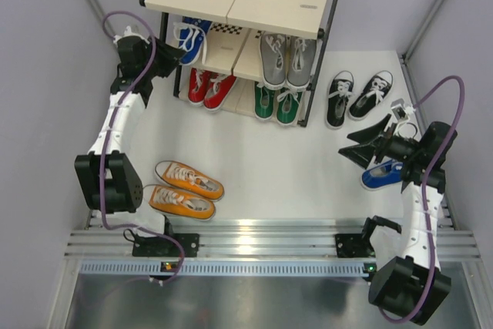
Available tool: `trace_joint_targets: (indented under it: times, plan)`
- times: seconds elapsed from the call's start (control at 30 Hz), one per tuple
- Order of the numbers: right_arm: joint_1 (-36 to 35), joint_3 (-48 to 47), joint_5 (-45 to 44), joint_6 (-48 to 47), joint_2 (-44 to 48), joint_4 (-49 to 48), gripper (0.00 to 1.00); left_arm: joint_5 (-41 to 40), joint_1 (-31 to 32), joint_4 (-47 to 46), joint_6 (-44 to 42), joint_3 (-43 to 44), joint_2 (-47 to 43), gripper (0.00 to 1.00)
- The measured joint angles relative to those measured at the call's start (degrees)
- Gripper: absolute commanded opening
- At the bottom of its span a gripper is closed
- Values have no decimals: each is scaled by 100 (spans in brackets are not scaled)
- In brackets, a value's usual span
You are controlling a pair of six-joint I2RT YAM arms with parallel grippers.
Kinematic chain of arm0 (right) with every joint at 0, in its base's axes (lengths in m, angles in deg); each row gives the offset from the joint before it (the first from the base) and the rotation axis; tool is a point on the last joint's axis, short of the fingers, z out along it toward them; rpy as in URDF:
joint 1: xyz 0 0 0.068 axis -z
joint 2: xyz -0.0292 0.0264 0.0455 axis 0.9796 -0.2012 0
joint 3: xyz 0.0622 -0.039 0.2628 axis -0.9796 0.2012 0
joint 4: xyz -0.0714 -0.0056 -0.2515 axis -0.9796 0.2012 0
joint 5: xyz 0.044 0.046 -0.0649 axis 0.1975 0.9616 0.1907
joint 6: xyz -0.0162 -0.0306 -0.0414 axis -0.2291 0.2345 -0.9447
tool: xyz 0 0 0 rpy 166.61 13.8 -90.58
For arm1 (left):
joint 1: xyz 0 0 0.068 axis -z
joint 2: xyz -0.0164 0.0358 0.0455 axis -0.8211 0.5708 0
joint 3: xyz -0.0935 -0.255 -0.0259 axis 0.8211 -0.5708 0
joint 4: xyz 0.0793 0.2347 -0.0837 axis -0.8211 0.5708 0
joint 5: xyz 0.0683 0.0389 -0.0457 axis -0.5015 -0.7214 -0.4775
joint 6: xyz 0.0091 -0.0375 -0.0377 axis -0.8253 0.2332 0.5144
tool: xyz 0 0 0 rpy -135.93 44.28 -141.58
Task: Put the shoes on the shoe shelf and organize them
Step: Place the shoe at the shoe shelf.
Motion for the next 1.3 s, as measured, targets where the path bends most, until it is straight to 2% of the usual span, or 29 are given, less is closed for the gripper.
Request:
trace_joint_targets:
  times: [0.27, 0.47, 0.5, 0.63, 0.83, 0.87, 1.03, 1.1, 1.2, 1.3]
  plan:
    - [0, 28, -2, 0, 4, 0, 99, 63, -177, 348, -96, 719, 656, 0]
    - [2, 28, -2, 0, 39, -4, 100, 162, -249, 610, -149, 905, 861, 1]
    - [0, 28, -2, 0, 39, -4, 99, 181, -256, 643, -166, 951, 885, 4]
    - [2, 28, -2, 0, 44, -7, 99, 223, -260, 715, -175, 1043, 946, 34]
    - [2, 28, -4, 0, 72, -17, 99, 267, -258, 734, -190, 1075, 944, 64]
    - [2, 28, -4, 0, 72, -17, 99, 282, -258, 730, -188, 1086, 944, 72]
    - [4, 31, -4, 0, 72, -26, 99, 275, -260, 717, -247, 1097, 894, 82]
    - [4, 31, -4, -2, 72, -26, 99, 249, -260, 719, -293, 1097, 822, 94]
    - [4, 31, -4, -13, 76, -26, 99, 125, -269, 717, -332, 1029, 564, 98]
    - [7, 31, -2, -74, 129, -13, 99, 17, -286, 691, -420, 811, 133, 98]
